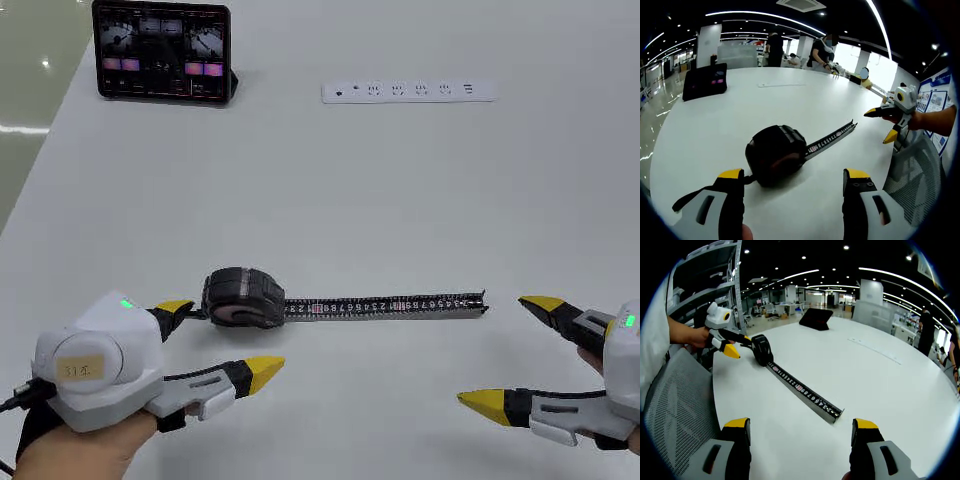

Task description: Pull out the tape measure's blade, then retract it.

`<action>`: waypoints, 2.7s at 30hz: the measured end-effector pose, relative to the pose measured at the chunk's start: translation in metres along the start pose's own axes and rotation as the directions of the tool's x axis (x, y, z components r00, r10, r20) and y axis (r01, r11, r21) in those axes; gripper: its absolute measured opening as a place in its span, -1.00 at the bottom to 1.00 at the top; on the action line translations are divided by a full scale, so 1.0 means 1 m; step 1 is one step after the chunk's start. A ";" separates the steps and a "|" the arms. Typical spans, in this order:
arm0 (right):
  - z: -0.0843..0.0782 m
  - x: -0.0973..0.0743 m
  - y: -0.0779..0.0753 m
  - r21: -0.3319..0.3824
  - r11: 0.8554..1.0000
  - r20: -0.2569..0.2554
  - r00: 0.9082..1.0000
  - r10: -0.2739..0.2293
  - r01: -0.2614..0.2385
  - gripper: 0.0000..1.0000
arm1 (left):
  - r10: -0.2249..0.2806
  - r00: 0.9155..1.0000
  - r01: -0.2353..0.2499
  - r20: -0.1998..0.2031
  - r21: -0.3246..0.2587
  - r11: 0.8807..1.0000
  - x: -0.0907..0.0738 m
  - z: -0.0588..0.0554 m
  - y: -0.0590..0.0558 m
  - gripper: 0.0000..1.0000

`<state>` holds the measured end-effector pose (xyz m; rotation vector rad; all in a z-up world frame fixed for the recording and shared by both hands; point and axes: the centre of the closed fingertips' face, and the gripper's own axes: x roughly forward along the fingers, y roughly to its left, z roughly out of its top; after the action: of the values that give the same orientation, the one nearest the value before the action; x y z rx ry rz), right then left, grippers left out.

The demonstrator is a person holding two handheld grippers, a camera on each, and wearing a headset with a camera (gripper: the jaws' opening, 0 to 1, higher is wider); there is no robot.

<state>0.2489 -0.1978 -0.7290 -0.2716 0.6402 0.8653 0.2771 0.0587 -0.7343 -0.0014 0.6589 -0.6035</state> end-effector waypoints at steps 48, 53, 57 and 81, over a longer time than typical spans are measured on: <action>0.005 0.011 -0.022 -0.120 0.989 -0.063 0.995 0.078 -0.085 0.06 | 0.211 0.976 -0.201 0.057 -0.140 0.969 0.026 0.012 0.009 0.45; 0.003 0.015 -0.028 -0.150 0.982 -0.091 0.990 0.103 -0.116 -0.03 | 0.239 0.969 -0.229 0.055 -0.146 0.962 0.028 0.012 0.010 0.45; 0.001 0.017 -0.033 -0.169 0.976 -0.118 0.986 0.119 -0.138 -0.06 | 0.260 0.964 -0.249 0.053 -0.156 0.956 0.031 0.013 0.012 0.44; 0.001 0.028 -0.052 -0.225 0.955 -0.171 0.973 0.156 -0.192 -0.17 | 0.365 0.930 -0.354 0.027 -0.186 0.916 0.031 0.012 0.025 0.19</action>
<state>0.3031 -0.2129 -0.7472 -0.5087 0.7084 1.1023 0.3171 0.0610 -0.7475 -0.0639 0.6318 -0.1858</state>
